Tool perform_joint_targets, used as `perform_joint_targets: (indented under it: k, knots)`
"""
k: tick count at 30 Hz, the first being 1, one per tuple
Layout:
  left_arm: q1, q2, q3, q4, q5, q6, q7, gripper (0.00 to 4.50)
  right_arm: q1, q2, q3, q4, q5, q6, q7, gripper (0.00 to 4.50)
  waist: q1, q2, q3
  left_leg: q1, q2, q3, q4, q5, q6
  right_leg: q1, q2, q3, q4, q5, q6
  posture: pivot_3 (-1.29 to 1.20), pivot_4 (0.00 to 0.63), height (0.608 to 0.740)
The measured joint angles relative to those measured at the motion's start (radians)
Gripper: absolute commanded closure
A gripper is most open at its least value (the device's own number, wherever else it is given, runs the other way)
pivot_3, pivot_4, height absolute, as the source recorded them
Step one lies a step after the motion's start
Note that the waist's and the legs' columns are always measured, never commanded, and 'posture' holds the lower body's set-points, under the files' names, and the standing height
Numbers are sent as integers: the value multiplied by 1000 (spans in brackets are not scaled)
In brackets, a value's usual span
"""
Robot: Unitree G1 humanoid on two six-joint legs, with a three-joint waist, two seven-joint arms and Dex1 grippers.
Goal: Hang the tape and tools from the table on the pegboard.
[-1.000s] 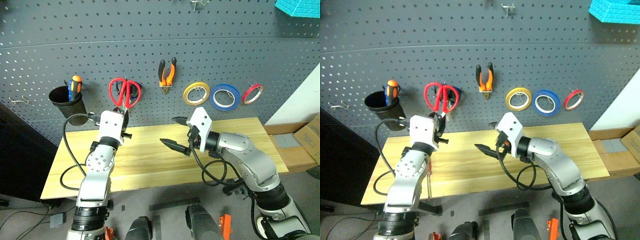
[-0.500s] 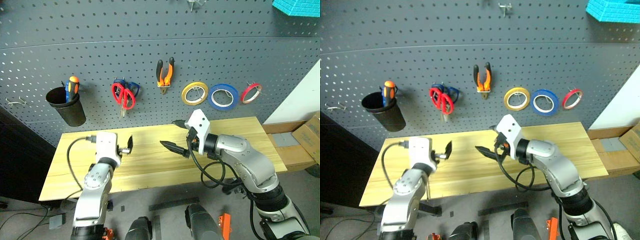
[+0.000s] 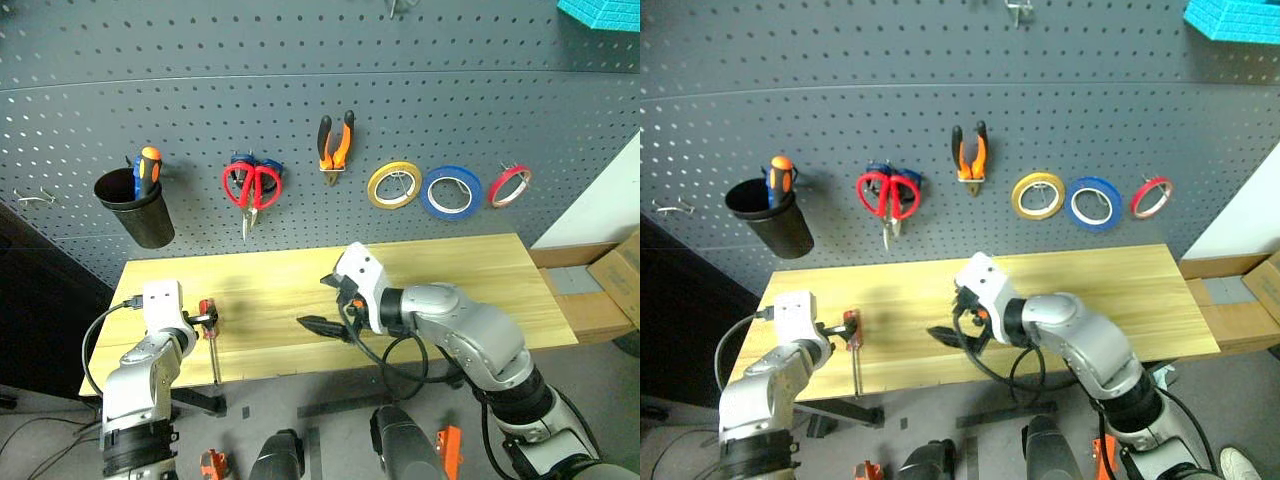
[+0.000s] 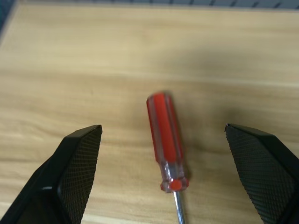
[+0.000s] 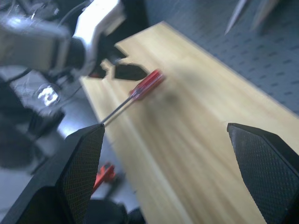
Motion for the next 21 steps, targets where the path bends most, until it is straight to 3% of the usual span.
perform_joint_targets:
  k: [10, 13, 21]
  knots:
    - [-119, -20, 39, 224, -33, 23, 83, 26, -87, 27, 36, 39, -15, -1, 17, 0, 2, -4, 28, -1, 2, 0, -4, 0, 0, -3, 1, 0, 0, 0, -1, -206, 303, 740]
    - [-143, -10, 77, 272, -38, 8, 102, 577, -90, 24, 44, 45, -18, -4, 26, 0, 3, -4, 29, -1, 2, 1, -5, 0, -1, -3, 1, 0, 0, -1, -1, -205, 298, 740]
    - [-147, -9, 72, 315, -40, -63, 97, 3030, -100, -5, 79, 91, -96, -127, 41, 0, 11, -4, 28, -1, 2, 1, -4, 0, -1, -3, 1, 0, 0, -1, -1, -185, 237, 740]
